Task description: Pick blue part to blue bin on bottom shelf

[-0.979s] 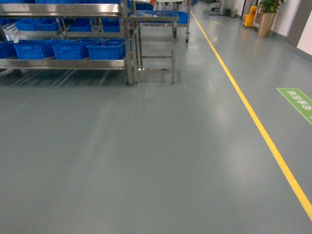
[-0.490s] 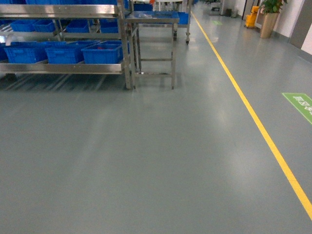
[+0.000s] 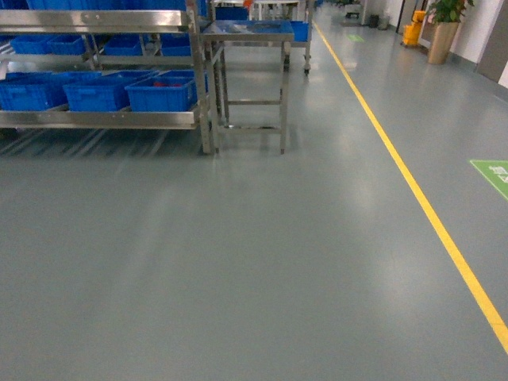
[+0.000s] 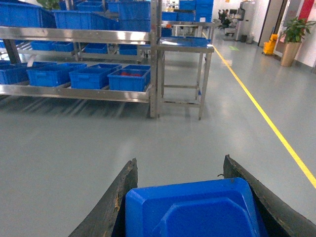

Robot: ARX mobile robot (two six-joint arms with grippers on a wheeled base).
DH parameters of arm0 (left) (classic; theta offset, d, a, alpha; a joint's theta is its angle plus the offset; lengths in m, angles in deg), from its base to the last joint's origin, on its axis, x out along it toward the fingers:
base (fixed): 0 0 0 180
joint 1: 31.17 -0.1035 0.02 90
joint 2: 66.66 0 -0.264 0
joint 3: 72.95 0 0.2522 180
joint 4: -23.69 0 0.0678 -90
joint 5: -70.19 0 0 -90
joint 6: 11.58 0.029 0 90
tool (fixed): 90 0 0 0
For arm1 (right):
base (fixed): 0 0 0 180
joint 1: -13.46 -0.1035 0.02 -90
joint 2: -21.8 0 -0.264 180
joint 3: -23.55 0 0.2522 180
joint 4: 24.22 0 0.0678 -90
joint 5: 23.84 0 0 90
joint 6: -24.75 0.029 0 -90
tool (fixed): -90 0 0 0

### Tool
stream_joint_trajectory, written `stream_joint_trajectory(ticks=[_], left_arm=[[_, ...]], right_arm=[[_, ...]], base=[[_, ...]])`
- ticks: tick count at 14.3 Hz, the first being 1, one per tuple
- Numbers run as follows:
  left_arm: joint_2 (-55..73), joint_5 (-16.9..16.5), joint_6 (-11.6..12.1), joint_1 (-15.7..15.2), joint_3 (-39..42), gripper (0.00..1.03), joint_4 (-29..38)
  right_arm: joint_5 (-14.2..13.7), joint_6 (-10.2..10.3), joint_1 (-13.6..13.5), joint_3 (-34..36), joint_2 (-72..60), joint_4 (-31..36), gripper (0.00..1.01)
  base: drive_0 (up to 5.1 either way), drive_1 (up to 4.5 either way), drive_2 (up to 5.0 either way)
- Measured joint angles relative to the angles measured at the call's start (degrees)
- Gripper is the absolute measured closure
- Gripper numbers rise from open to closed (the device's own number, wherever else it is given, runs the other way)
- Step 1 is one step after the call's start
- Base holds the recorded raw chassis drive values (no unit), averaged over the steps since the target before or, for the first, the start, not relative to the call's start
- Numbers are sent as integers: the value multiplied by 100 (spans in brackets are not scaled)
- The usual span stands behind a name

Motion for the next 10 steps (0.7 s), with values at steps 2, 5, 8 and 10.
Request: stream_joint_trajectory(ticks=[2, 5, 8, 10], left_arm=[[-2, 2, -2, 0, 0, 59, 2], [4, 0, 0, 0, 0, 59, -11], [7, 0, 0, 0, 0, 59, -11], [4, 0, 0, 0, 0, 59, 2]], right_arm=[[0, 0, 0, 0, 0, 24, 3], [0, 0, 0, 0, 0, -9, 3], [0, 0, 0, 0, 0, -15, 3], [0, 0, 0, 0, 0, 7, 3]], base=[[-9, 424, -442], [-1, 433, -434], [2, 436, -431], [3, 436, -430]])
